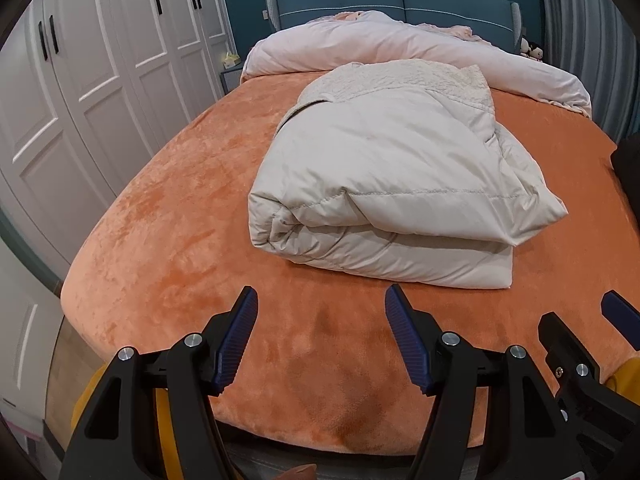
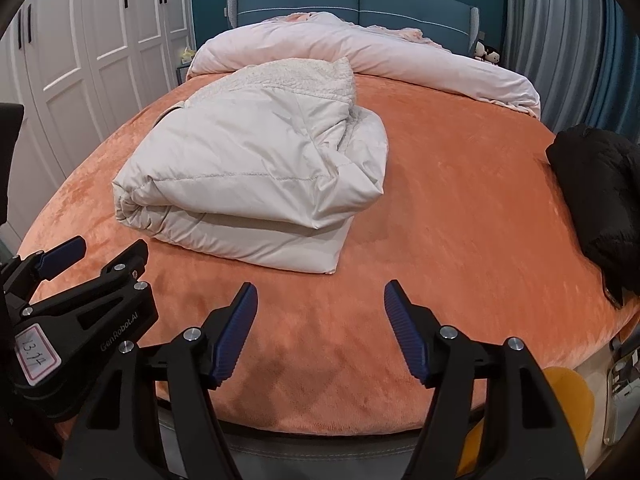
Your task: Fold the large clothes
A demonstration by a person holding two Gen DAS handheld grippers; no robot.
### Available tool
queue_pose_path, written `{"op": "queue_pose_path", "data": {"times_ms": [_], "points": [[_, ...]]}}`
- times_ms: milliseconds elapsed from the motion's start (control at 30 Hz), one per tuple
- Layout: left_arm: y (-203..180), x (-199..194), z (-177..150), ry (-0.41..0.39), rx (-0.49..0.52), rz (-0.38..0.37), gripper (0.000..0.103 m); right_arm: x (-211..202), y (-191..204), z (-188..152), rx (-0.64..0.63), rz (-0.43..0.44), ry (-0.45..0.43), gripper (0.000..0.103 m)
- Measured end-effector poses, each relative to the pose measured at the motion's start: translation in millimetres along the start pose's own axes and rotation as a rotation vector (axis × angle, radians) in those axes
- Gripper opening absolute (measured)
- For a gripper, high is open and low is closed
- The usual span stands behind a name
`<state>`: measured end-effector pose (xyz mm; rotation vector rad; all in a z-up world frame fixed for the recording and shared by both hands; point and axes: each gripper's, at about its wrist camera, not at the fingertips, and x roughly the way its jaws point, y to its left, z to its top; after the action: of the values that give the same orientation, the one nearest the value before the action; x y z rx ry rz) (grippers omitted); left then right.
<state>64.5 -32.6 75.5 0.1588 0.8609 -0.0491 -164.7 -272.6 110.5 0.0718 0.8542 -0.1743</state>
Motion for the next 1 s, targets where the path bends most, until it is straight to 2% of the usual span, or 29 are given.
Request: {"op": "queue_pose_path", "data": {"times_ms": [1000], "points": [[2.7,7.2,-10.2,0.019,-0.01,0.009,0.065,9.6,1.9,-8.9,0.015,-0.009,0.044,0.064]]}}
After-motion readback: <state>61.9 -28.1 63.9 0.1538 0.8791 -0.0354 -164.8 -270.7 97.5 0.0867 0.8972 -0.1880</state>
